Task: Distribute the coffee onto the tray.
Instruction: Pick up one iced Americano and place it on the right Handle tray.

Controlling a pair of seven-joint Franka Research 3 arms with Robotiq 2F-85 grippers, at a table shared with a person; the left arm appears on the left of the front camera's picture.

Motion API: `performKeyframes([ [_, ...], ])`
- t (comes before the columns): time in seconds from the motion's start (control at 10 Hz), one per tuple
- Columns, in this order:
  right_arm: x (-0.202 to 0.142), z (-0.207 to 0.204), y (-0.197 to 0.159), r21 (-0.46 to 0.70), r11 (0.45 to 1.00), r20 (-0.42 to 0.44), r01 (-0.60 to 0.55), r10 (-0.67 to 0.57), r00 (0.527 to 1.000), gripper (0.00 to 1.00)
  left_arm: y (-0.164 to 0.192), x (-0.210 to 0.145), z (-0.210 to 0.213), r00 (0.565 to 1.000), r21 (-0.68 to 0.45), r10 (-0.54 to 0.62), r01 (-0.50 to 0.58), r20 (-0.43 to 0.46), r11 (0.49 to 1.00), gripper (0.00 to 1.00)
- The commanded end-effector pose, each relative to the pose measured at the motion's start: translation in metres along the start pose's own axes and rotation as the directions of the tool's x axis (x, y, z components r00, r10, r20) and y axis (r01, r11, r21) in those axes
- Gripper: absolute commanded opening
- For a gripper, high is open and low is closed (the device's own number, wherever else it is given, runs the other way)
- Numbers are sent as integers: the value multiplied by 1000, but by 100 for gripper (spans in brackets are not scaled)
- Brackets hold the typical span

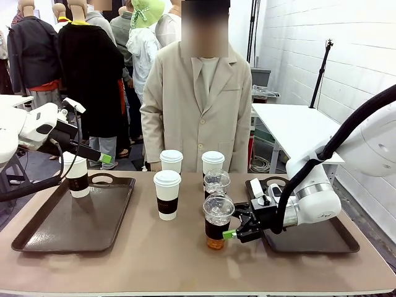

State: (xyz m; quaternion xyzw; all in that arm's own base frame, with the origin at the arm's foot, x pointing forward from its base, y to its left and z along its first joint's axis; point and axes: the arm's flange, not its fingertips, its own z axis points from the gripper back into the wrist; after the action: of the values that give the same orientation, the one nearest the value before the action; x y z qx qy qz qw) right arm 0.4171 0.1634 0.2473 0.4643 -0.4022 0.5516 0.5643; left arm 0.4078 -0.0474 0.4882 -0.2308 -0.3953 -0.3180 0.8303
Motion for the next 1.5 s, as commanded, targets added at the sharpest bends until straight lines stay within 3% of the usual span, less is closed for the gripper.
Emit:
performKeyframes([
  [0.0,-4,-15,-5,-7,1000,7,-9,9,1000,100,2,-2,-2,1000,-8,0,0,4,1000,100],
  [0.7,-5,-25,-9,3,1000,72,29,-30,997,100,2,-2,-2,1000,-8,0,0,4,1000,100],
  [0.9,-6,-25,-10,-8,999,59,45,-44,997,62,2,-2,-2,1000,-8,0,0,4,1000,100],
  [1.4,-4,-15,-8,1,997,106,82,-82,991,62,2,-2,-2,1000,-8,0,0,4,1000,100],
])
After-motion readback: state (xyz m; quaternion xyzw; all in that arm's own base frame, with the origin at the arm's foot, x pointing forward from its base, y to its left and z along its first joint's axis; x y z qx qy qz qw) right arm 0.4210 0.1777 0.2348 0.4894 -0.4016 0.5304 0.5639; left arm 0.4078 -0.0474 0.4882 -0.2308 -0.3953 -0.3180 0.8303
